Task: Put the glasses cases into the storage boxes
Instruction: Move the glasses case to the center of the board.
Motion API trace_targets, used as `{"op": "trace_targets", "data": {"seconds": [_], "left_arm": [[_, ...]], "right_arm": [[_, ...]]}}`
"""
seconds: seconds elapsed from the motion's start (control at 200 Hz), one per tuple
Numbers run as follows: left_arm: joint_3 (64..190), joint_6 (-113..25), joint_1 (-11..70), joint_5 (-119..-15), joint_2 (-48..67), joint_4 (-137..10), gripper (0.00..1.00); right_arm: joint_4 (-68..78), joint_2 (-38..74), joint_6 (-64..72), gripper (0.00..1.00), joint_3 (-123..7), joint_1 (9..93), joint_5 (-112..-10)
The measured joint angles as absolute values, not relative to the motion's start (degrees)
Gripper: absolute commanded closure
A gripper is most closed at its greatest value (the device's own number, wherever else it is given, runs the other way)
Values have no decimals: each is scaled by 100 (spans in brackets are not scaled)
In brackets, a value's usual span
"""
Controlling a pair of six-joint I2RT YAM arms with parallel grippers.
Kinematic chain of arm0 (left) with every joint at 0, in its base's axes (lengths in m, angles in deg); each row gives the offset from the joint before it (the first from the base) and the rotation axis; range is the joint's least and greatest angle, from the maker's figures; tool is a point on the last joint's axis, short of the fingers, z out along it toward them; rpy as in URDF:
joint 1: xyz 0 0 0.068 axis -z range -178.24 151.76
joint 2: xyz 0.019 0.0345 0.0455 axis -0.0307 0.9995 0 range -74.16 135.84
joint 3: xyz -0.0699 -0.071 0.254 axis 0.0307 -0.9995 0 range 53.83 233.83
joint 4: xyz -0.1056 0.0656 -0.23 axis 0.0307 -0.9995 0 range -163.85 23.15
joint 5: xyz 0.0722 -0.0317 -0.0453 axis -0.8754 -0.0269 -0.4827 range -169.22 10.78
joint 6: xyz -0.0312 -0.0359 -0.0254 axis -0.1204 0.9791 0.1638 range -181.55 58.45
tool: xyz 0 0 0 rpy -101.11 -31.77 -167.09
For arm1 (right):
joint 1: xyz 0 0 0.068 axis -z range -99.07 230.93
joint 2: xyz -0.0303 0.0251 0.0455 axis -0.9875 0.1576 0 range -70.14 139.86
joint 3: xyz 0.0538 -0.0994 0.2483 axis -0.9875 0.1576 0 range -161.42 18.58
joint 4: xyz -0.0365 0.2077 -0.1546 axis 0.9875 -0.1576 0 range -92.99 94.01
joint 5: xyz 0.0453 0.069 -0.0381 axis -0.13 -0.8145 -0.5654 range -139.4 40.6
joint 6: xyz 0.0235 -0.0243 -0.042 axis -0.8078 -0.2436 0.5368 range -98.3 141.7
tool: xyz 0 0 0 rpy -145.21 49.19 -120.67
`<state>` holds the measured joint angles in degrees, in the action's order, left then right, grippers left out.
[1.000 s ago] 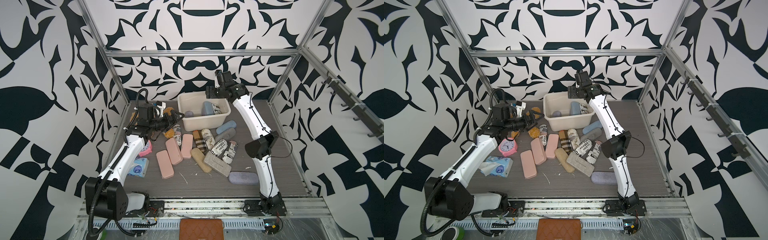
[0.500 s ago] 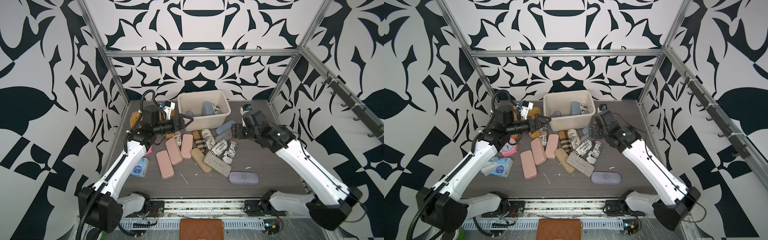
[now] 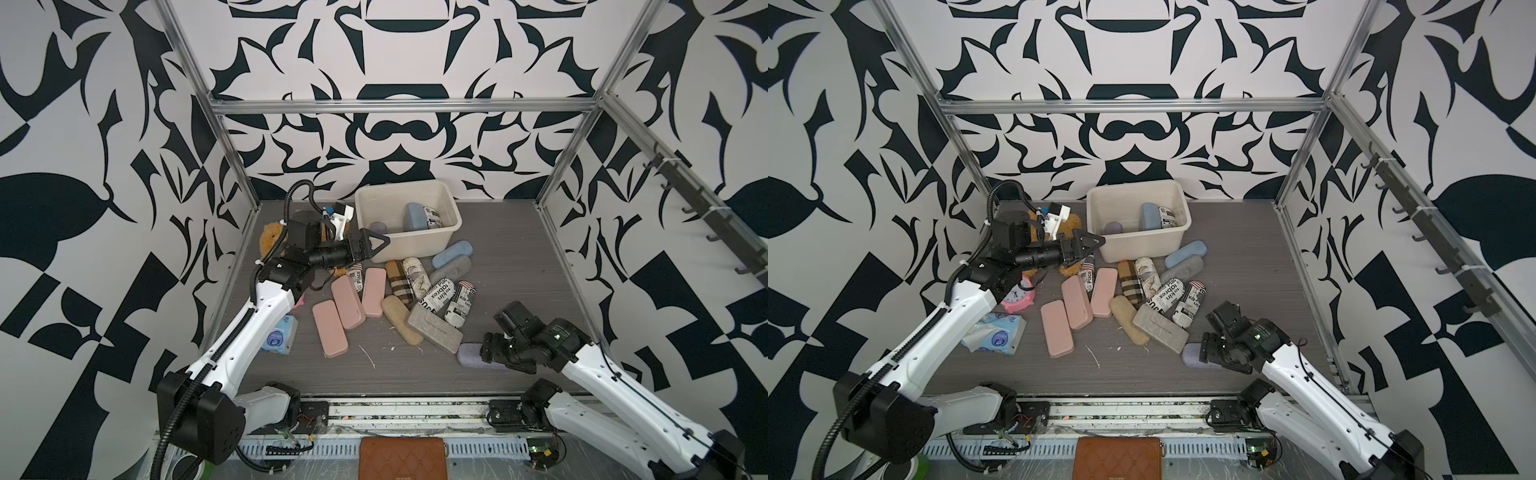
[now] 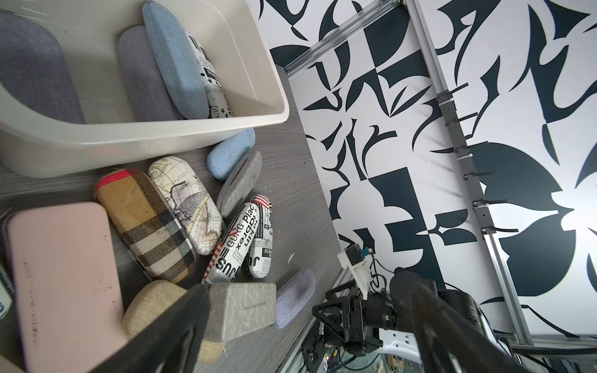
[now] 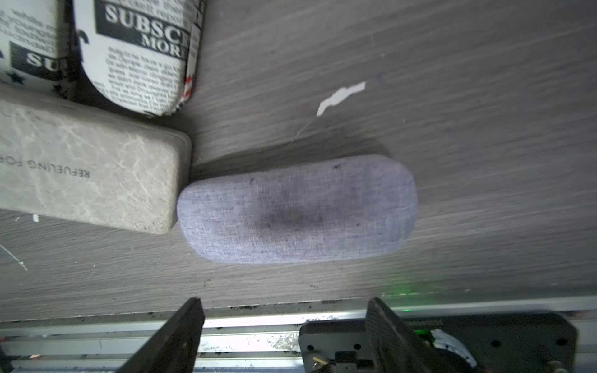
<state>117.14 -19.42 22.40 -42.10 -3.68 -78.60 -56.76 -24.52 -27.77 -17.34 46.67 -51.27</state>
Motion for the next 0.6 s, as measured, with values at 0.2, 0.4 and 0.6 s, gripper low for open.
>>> {"op": "trace_targets", "data": {"seconds": [0.2, 0.4, 0.6], "left_arm": [[11714, -1935, 2240, -4212, -364, -7862, 1], [11714, -1940, 2240, -4219, -364, -7864, 1], [11714, -1944, 2240, -4230, -359, -7894, 1]], "right_arm": [[-5305, -2082, -3092, 21, -1305, 4632, -5435], [-4574, -1413, -3263, 19, -1214, 4632, -5319], [-3952, -797, -3243, 16, -1364, 5047, -5131]]}}
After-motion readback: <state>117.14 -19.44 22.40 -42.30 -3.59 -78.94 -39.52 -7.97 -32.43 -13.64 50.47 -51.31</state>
